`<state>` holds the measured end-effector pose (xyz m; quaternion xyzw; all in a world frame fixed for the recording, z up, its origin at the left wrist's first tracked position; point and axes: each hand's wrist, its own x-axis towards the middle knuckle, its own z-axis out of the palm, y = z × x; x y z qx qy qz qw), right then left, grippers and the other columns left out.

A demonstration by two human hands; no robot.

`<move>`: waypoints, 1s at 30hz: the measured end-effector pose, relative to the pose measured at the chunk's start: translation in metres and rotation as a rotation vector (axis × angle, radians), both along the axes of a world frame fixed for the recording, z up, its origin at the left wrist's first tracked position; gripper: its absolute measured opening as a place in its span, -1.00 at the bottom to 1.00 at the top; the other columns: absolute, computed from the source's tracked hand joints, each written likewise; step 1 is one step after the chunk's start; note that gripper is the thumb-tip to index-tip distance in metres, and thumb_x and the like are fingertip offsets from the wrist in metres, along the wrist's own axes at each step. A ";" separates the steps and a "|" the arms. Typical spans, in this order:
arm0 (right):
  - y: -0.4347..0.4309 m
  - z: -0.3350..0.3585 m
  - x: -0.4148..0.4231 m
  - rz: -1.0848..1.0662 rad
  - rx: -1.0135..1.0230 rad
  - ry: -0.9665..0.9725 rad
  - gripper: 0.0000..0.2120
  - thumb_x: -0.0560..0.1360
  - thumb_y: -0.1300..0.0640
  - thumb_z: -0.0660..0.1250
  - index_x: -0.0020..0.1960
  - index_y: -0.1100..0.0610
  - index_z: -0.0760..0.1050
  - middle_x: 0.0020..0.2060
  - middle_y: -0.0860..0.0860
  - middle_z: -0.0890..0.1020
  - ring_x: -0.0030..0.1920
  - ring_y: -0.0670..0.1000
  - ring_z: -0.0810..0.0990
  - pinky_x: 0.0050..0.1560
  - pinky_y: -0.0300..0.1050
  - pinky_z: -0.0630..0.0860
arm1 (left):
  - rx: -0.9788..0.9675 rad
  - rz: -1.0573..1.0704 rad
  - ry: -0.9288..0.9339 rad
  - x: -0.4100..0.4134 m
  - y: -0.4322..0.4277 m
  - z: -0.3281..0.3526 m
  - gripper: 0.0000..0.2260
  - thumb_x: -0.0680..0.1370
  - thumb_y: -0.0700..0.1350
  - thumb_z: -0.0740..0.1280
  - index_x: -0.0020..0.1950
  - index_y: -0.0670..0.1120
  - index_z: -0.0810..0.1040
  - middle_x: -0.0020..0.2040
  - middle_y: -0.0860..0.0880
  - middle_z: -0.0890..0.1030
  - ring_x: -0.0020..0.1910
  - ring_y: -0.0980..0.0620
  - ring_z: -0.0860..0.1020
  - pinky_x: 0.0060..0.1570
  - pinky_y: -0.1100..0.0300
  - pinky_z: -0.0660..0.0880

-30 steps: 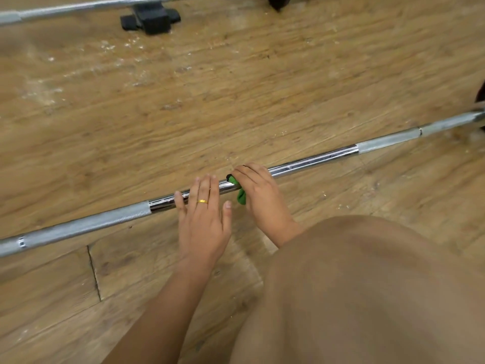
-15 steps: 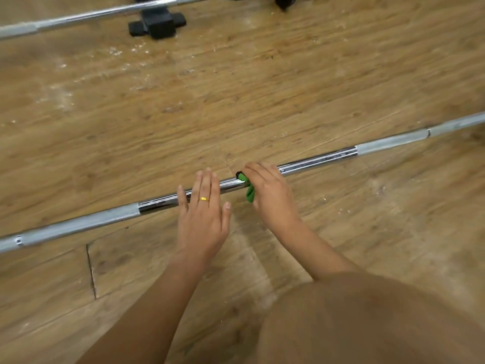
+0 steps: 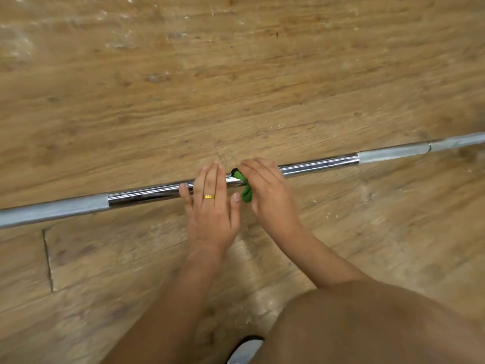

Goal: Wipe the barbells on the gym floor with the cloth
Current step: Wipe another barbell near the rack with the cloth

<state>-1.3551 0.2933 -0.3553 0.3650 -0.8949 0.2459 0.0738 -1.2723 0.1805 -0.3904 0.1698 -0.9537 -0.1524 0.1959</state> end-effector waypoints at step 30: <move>-0.018 -0.011 0.001 -0.228 -0.209 0.121 -0.56 0.32 0.43 0.13 0.13 0.30 0.59 0.08 0.14 0.63 0.21 0.15 0.47 0.43 0.03 0.29 | -0.301 -0.836 -0.883 0.009 -0.126 0.097 -0.26 0.66 0.10 0.07 0.61 -0.16 -0.32 0.60 -0.12 -0.38 0.61 -0.04 -0.29 0.59 0.02 -0.14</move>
